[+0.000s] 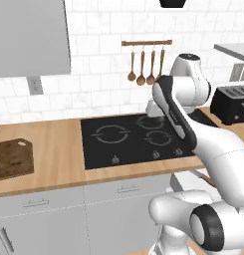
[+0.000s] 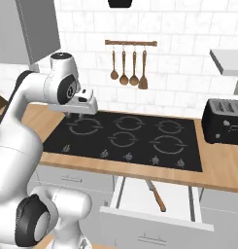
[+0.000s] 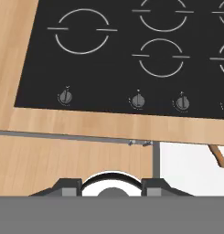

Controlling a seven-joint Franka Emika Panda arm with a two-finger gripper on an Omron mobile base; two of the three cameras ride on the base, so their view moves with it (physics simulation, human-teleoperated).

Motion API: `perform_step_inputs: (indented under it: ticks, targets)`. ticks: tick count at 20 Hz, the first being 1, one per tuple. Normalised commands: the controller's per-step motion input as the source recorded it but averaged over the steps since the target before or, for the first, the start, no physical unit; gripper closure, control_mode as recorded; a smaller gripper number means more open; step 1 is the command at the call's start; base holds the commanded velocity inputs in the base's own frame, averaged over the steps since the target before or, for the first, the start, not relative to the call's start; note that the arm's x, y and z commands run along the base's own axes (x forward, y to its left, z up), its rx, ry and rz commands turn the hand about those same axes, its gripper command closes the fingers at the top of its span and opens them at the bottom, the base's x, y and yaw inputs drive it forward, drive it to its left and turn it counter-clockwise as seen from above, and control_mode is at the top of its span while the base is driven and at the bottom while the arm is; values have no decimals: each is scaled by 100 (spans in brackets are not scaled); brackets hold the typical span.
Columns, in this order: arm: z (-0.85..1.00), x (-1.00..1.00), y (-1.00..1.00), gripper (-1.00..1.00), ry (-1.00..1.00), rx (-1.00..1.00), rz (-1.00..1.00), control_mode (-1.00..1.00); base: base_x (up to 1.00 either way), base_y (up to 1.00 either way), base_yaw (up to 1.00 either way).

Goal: Pick up the knife from the drawer and place it on the cutting board. Then place the meat from the plate to the cutting board.

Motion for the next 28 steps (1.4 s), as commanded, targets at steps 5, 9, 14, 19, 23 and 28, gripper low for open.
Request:
perform_step_inputs:
  ticks: [5,9,14,19,23,28]
  targets:
    - [0,-7,0,-100,-1,0,0,100,-7,34,-1]
    - [0,0,0,-100,0,0,0,100,-1,81,-13]
    - [0,0,0,-100,0,0,0,100,19,9,-20]
    - [0,0,0,-100,0,0,0,100,14,-1,-6]
    - [-50,-17,-18,-100,0,0,0,-100,0,0,0]
    - [-76,-94,-93,-100,-3,11,-2,-100,0,0,0]
